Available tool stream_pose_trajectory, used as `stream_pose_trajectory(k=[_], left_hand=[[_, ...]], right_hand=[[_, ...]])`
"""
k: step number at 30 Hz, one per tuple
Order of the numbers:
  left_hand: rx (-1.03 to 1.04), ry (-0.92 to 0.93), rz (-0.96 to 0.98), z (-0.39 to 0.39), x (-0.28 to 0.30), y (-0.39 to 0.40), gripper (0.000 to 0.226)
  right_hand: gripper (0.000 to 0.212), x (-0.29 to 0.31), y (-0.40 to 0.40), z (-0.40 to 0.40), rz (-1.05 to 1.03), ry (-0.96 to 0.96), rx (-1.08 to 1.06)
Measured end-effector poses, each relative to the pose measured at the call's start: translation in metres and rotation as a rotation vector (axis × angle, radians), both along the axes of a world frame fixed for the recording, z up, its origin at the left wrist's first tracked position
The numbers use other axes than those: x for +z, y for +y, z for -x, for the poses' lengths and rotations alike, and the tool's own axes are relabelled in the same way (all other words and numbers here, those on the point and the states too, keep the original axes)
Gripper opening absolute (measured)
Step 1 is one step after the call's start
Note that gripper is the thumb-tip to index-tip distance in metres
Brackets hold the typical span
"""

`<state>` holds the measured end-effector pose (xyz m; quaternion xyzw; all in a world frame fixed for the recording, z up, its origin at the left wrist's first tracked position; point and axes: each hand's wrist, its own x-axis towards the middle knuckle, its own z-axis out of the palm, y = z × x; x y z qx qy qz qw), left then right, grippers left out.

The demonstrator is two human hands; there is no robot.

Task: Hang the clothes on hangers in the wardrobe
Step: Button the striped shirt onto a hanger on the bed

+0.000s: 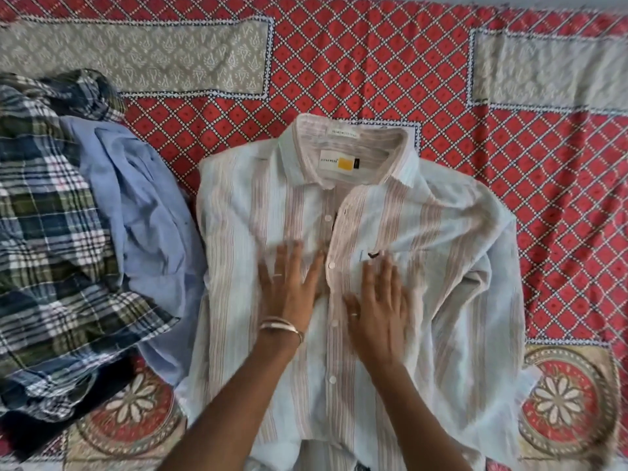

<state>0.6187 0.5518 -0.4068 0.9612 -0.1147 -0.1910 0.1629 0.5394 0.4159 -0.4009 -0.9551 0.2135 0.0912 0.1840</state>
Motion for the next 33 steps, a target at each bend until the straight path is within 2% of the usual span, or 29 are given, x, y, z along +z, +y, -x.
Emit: stream_pose_trajectory(k=[1,3,7,9,11,13,15,17,19,22,25,27,28,29,30,31,33], left_hand=[[-0.071,0.003,-0.079,0.009,-0.002,0.002,0.064],[-0.030,0.006,-0.172,0.022,-0.002,0.009,0.074],[0.125,0.235,-0.199,0.019,0.009,0.002,0.070],[0.091,0.268,-0.305,0.002,0.018,-0.005,0.068],[0.066,0.221,-0.338,-0.010,0.035,-0.016,0.049],[0.088,0.147,-0.213,-0.007,0.051,-0.027,0.034],[0.108,0.187,0.020,0.004,0.068,-0.044,0.030],[0.092,0.247,0.155,0.020,0.086,-0.074,0.029],[0.078,0.301,0.176,0.023,0.092,-0.083,0.027],[0.002,0.373,0.210,0.056,0.109,-0.154,0.026],[0.082,0.409,0.263,0.098,0.110,-0.222,0.019],[0.178,0.457,0.267,0.102,0.103,-0.214,0.011],[0.119,0.466,0.277,0.135,0.100,-0.277,0.010],[0.108,0.498,0.268,0.151,0.098,-0.304,0.011],[0.098,0.520,0.258,0.150,0.107,-0.305,0.012],[0.062,0.541,0.273,0.169,0.104,-0.347,0.013],[0.044,0.531,0.269,0.175,0.104,-0.371,0.014]], right_hand=[[0.067,-0.003,-0.006,0.011,0.067,0.064,0.025],[0.070,-0.006,-0.016,0.037,0.114,0.137,0.041],[0.077,0.000,-0.018,0.056,0.063,0.292,-0.059],[0.075,0.004,-0.017,0.042,-0.033,0.344,-0.061],[0.066,0.020,-0.028,0.027,-0.146,0.329,-0.064],[0.051,0.039,-0.044,0.023,-0.278,0.213,-0.108],[0.038,0.058,-0.064,0.031,-0.392,0.102,-0.191],[0.028,0.080,-0.099,0.052,-0.422,0.047,-0.297],[0.024,0.087,-0.115,0.062,-0.422,0.036,-0.354],[0.023,0.107,-0.193,0.122,-0.367,-0.070,-0.586],[0.018,0.107,-0.275,0.192,-0.293,-0.120,-0.754],[0.020,0.102,-0.281,0.198,-0.271,-0.133,-0.807],[0.021,0.113,-0.340,0.239,-0.252,-0.132,-0.934],[0.021,0.113,-0.369,0.258,-0.211,-0.141,-0.979],[0.021,0.108,-0.373,0.257,-0.200,-0.120,-0.996],[0.021,0.106,-0.414,0.281,-0.152,-0.104,-1.048],[0.019,0.102,-0.444,0.283,-0.111,-0.068,-1.095]])
